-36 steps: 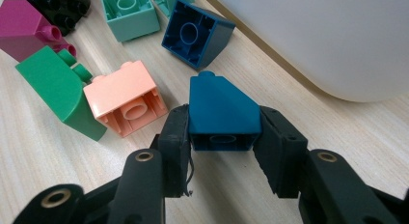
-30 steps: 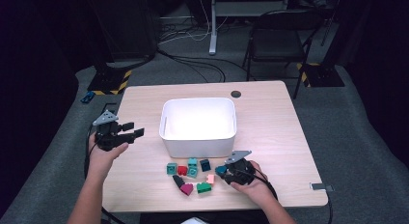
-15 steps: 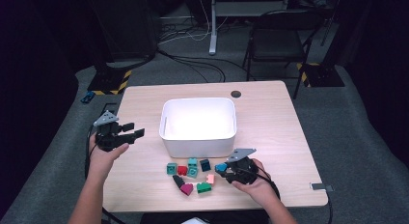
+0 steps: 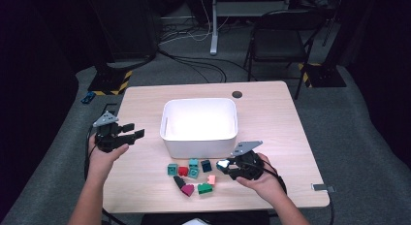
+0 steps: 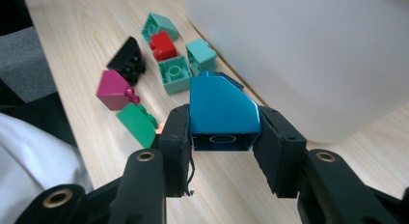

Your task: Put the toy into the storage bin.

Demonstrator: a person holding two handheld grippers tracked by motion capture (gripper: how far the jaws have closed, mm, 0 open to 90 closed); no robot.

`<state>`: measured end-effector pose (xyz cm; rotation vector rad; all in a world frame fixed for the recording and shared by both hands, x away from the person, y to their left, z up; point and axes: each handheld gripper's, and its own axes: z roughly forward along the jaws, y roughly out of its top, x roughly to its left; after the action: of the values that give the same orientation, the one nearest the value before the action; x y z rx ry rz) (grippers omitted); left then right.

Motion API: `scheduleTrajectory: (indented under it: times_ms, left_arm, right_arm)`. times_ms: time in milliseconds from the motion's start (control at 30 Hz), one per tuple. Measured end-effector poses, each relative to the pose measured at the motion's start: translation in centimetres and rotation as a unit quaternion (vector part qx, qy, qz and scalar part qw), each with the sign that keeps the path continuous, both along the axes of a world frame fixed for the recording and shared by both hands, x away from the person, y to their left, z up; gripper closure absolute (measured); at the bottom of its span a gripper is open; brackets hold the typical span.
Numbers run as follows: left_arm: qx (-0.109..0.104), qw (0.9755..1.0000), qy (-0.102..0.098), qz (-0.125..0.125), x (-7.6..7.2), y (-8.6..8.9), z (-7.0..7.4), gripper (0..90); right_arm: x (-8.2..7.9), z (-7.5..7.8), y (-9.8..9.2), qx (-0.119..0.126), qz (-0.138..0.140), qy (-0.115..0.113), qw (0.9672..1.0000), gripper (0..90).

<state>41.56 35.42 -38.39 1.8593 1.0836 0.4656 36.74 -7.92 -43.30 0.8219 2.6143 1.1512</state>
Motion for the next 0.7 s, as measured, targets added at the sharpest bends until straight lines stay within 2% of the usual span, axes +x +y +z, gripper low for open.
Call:
scheduleTrajectory:
  times_ms: [400, 700]
  left_arm:
    - [0.0, 1.0, 0.0, 0.001, 0.0, 0.1, 0.0, 43.0]
    - [0.001, 1.0, 0.001, 0.003, 0.0, 0.4, 0.0, 43.1]
  right_arm:
    - [0.6, 4.2, 0.7, 0.014, 0.017, 0.005, 0.9998, 58.3]
    - [1.8, 6.7, 1.4, 0.025, 0.022, -0.008, 0.9994, 58.3]
